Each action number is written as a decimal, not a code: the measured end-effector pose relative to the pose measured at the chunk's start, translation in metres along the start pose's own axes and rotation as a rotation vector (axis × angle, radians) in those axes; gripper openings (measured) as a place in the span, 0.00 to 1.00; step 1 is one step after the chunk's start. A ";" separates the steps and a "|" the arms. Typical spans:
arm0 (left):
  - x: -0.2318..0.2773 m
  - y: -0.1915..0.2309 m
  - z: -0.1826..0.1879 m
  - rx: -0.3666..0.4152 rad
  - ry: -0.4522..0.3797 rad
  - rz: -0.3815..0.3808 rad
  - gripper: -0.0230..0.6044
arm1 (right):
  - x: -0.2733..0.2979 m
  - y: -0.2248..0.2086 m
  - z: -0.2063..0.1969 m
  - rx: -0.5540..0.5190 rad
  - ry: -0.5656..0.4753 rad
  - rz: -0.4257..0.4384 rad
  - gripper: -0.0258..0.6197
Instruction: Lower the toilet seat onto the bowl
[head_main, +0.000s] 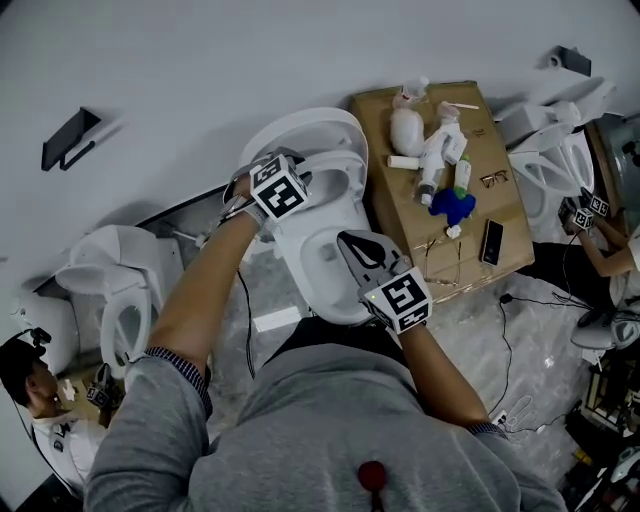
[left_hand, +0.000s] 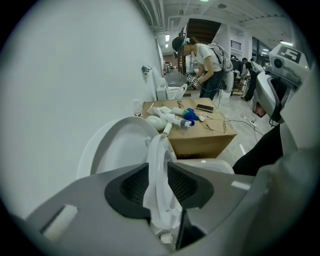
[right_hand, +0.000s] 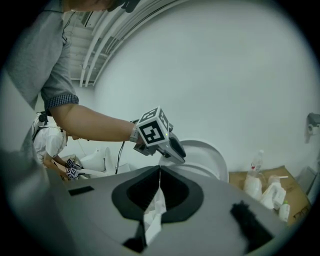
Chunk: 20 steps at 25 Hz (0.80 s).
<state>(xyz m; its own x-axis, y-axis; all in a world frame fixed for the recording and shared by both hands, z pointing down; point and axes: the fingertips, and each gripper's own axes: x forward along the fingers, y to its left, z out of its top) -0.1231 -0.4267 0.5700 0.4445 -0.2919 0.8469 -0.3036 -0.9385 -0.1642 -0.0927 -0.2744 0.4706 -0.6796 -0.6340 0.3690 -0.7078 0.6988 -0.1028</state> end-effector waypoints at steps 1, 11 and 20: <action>0.004 0.003 0.001 0.000 0.003 0.004 0.25 | -0.001 -0.001 -0.002 0.000 0.004 -0.002 0.06; 0.043 0.009 -0.001 -0.002 0.068 -0.033 0.29 | -0.023 -0.012 -0.016 0.023 0.030 -0.037 0.06; 0.055 0.012 0.001 0.020 0.080 -0.008 0.20 | -0.035 -0.019 -0.026 0.041 0.051 -0.051 0.06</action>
<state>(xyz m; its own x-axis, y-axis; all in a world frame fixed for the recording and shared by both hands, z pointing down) -0.1016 -0.4539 0.6143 0.3780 -0.2691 0.8858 -0.2829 -0.9446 -0.1663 -0.0506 -0.2575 0.4837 -0.6321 -0.6501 0.4217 -0.7496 0.6510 -0.1198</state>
